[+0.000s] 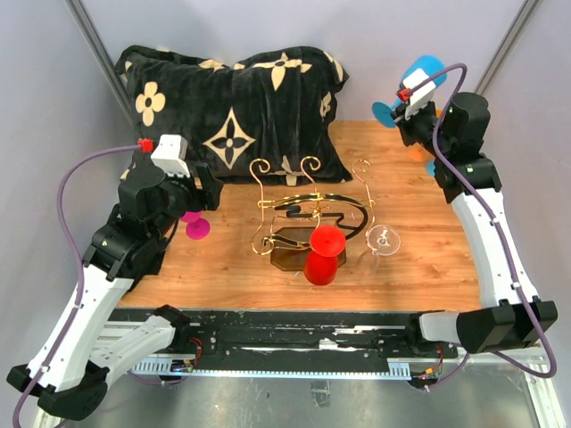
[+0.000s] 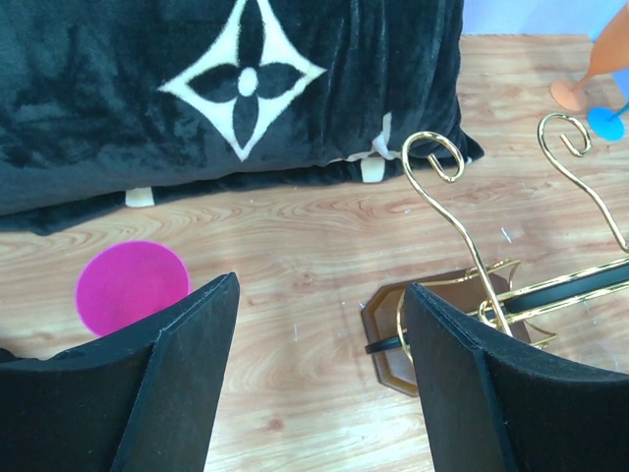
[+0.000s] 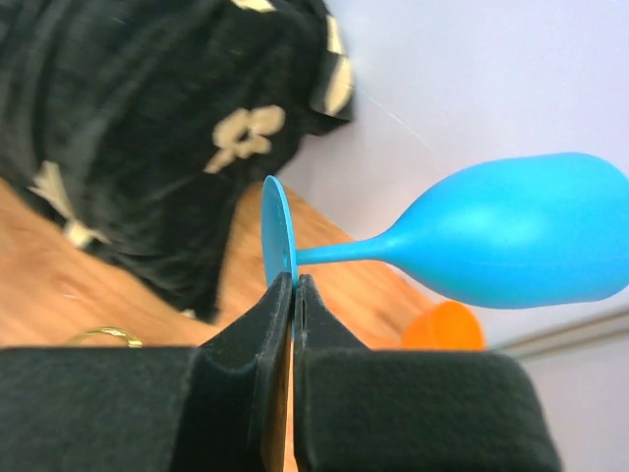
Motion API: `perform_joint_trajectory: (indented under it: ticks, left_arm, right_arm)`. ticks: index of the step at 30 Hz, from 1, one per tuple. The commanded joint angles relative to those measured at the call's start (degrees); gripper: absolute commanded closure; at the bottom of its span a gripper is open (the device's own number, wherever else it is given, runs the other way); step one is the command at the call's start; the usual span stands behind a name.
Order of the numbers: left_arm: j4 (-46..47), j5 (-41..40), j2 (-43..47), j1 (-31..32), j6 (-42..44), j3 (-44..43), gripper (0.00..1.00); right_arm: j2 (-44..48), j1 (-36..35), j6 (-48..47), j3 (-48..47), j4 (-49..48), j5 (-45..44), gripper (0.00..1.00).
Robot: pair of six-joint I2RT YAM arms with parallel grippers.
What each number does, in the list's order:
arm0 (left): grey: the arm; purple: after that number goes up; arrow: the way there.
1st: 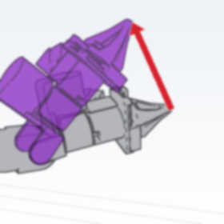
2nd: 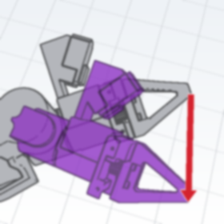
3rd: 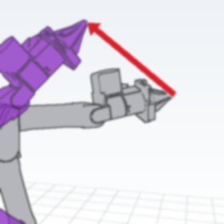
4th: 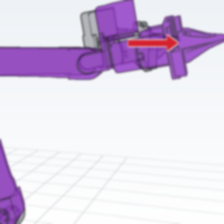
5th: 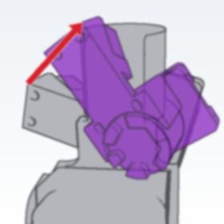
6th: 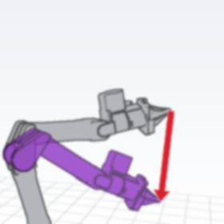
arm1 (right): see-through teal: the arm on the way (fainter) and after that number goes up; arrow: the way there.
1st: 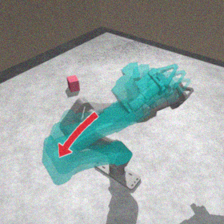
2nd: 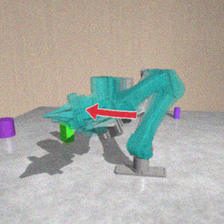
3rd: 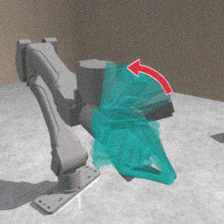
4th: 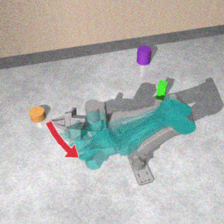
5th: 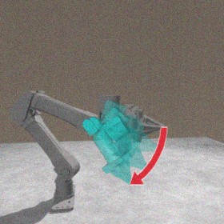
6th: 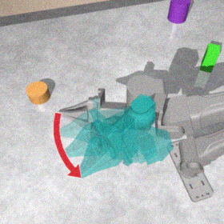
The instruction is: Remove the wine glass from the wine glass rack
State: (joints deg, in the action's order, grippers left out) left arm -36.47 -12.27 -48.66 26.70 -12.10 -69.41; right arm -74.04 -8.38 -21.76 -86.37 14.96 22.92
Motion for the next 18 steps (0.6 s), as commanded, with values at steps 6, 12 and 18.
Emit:
perform_joint_trajectory:
  ticks: [6, 12, 18]
  left_arm:
    - [2.86, 2.84, -1.01, -0.42, 0.17, -0.52, 0.26]
    - [1.93, 2.27, -1.92, -0.42, 2.38, -1.26, 0.25]
    - [2.77, 4.11, -4.22, -0.41, 3.87, -3.10, 0.25]
  right_arm:
    - [-6.96, 4.43, -21.95, 8.43, -20.62, -6.65, 0.99]
    - [-15.45, 4.43, -34.01, 12.30, -31.85, -8.47, 0.99]
    - [-22.55, 6.57, -43.26, 17.08, -44.54, -3.29, 1.00]
